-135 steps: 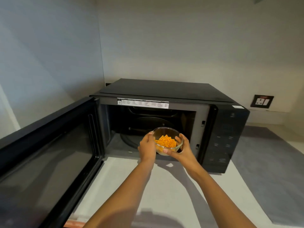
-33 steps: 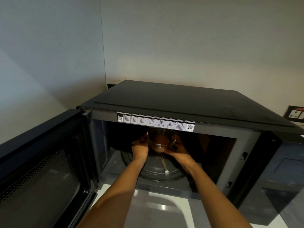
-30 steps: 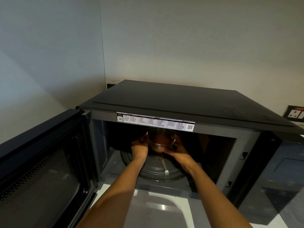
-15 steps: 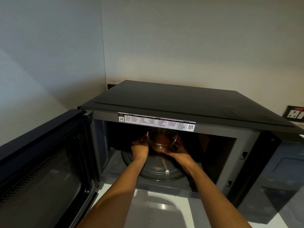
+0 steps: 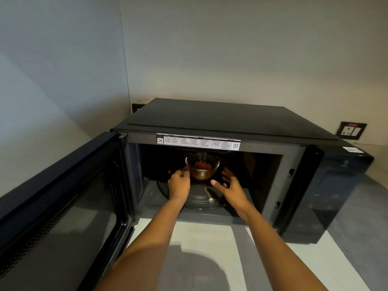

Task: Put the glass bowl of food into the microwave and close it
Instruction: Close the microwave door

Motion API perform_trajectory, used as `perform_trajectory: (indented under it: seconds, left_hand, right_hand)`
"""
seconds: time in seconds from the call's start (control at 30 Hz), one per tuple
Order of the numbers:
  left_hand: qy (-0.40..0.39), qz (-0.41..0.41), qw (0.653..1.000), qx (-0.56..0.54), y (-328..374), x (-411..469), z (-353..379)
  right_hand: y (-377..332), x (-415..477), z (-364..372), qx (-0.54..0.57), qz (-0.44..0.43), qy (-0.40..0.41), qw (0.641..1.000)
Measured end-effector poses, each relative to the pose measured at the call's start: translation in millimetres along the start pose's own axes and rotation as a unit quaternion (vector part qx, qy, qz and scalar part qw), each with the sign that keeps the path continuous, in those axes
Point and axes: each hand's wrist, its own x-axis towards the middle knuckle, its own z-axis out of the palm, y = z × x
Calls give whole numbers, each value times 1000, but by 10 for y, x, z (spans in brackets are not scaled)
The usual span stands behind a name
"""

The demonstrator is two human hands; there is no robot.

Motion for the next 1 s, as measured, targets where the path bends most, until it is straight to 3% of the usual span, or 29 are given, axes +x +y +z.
perform_trajectory:
  seconds: [0.17,0.33,0.43,0.57,0.7,0.83,1.0]
  left_hand:
    - [-10,47,998,29,50,-246,-135]
    - [36,107,990,87,172,-562,-344]
    - [74,154,976,132,277,-780,-482]
    - [164,245,915,276,406,-1081,-688]
    - [228,304,846,374,471,-1411,-906]
    - [258,310,781,477,603,-1705,-1114]
    - [292,250,737,556,776,-1936,-1403]
  right_hand:
    - [29,-416,-100,-158,-78,88,980]
    - [146,-858,-246,-301,-126,92,941]
    - [213,-1109,-374,-330,-128,81,931]
    - [301,-1473,-564,-338,-107,77,932]
    - [455,-1871,-715,-337,-28,58,939]
    - [573,-2148,-815,-392,11,23,919]
    - [659,-2279,-899,-468,31,-12,883]
